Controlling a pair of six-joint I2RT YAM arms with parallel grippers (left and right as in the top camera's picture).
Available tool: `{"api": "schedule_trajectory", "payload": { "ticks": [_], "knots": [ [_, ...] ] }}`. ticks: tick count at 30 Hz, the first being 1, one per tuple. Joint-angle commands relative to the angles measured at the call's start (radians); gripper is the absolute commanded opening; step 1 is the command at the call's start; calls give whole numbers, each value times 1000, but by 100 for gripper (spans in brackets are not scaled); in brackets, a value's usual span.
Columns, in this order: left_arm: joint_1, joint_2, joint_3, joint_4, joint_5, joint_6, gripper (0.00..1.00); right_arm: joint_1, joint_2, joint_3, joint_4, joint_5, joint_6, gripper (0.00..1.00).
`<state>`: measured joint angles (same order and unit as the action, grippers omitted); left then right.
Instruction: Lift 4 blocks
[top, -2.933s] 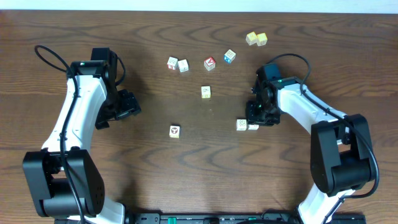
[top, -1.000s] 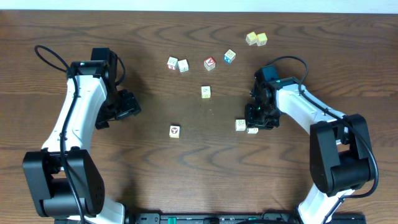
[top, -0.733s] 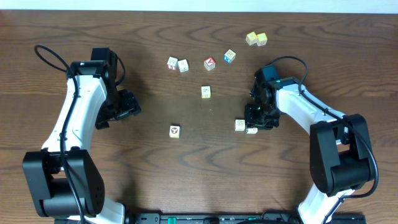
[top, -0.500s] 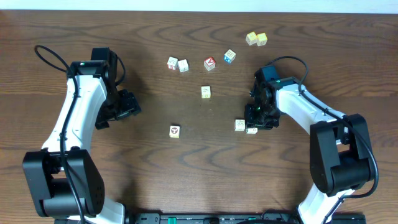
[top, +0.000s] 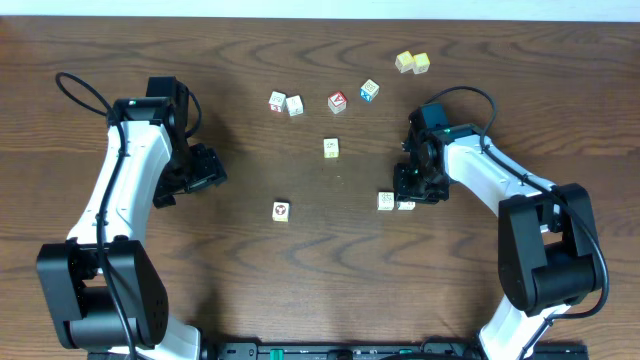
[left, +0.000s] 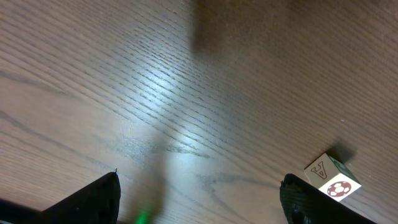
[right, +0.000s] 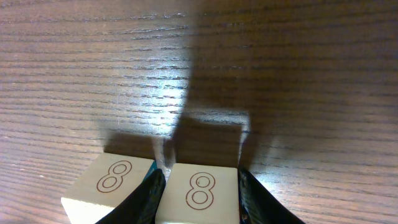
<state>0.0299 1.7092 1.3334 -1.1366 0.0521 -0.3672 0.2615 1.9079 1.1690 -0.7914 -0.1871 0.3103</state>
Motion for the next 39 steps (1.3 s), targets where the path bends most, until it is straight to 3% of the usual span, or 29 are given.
{"api": "schedule_trajectory", "payload": {
  "ticks": [1,39],
  "knots": [
    [0,-3,-7,-3,-11,-9,82,9,0,-5,5,26,3,35],
    [0,-3,-7,-3,-11,-9,82,8,0,24,-55,26,3,42]
  ]
}}
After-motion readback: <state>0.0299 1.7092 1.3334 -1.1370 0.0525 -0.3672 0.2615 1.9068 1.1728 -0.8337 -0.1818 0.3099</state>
